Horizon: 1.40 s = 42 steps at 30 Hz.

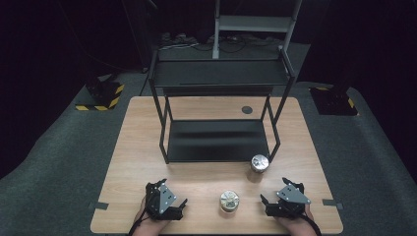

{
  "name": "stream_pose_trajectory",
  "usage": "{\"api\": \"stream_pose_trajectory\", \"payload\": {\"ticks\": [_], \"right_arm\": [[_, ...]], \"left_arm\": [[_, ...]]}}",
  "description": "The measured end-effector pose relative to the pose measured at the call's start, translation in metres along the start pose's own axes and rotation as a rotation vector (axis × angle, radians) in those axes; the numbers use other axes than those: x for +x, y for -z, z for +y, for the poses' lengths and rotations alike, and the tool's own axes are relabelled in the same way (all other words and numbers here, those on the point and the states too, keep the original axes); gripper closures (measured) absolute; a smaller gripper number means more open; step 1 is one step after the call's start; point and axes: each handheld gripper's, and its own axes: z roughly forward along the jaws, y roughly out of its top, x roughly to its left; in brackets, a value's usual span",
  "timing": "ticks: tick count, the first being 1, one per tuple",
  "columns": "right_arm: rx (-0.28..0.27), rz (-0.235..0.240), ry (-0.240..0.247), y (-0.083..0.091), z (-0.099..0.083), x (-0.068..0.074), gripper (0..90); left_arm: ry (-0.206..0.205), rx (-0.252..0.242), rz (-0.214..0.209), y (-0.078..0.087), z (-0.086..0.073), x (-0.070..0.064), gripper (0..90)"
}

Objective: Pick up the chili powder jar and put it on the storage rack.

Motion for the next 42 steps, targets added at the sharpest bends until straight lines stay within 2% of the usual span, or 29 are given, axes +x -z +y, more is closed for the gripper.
{"api": "stream_pose_trajectory", "payload": {"ticks": [3, 8, 18, 25, 30, 36, 42], "right_arm": [[0.003, -0.007, 0.028, 0.000, 0.001, 0.004, 0.4], [0.010, -0.003, 0.042, -0.001, 0.002, 0.005, 0.4], [0.008, -0.006, 0.013, -0.001, 0.002, 0.002, 0.4], [0.006, -0.004, 0.002, 0.000, 0.001, 0.001, 0.4], [0.004, -0.005, -0.004, 0.000, 0.001, 0.001, 0.4], [0.006, -0.003, 0.001, 0.000, 0.001, 0.001, 0.4], [0.004, -0.004, -0.001, 0.000, 0.001, 0.001, 0.4]], "left_arm": [[0.002, 0.003, 0.002, 0.000, 0.000, 0.000, 0.9], [-0.006, 0.005, 0.002, 0.000, 0.001, 0.000, 1.0], [0.024, 0.007, -0.009, 0.000, 0.000, 0.004, 1.1], [0.017, 0.013, -0.018, 0.000, 0.001, 0.006, 0.6], [0.029, 0.009, -0.014, 0.001, 0.000, 0.006, 0.3], [0.026, -0.016, -0.028, 0.005, -0.001, 0.005, 0.3], [0.045, -0.044, -0.041, 0.013, 0.005, 0.003, 0.3]]}}
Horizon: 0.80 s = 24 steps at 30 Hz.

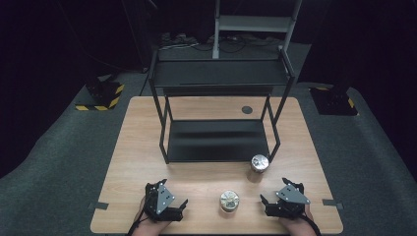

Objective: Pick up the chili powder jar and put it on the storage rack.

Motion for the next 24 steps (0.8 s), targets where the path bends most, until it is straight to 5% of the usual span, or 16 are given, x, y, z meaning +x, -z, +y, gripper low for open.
{"api": "stream_pose_trajectory", "payload": {"ticks": [24], "right_arm": [[-0.005, 0.002, 0.005, 0.000, -0.001, 0.000, 0.4]], "left_arm": [[-0.009, -0.193, -0.086, 0.032, 0.024, -0.016, 0.3]]}}
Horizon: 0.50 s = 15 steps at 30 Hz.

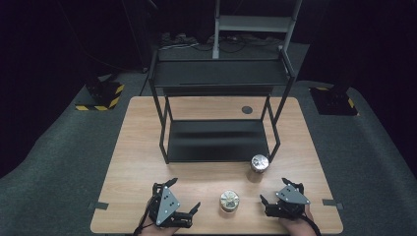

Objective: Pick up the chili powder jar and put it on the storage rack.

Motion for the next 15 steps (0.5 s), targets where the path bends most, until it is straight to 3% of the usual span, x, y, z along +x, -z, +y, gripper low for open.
{"api": "stream_pose_trajectory", "payload": {"ticks": [12, 15], "right_arm": [[0.005, 0.005, 0.001, 0.000, 0.001, -0.001, 0.4], [0.005, 0.006, 0.002, -0.001, 0.001, -0.001, 0.4]], "left_arm": [[0.000, -0.033, -0.044, -0.005, 0.006, -0.010, 0.4], [0.008, -0.038, -0.077, -0.012, 0.007, -0.013, 0.3]]}}
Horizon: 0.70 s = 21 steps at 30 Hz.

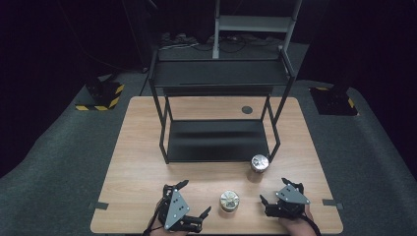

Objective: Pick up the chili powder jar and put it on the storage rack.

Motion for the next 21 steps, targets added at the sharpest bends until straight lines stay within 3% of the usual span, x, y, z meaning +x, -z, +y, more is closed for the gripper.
{"api": "stream_pose_trajectory", "payload": {"ticks": [21], "right_arm": [[-0.002, 0.001, 0.001, 0.000, 0.000, 0.000, 0.4]], "left_arm": [[0.001, -0.015, -0.106, -0.033, 0.001, -0.009, 0.3]]}}
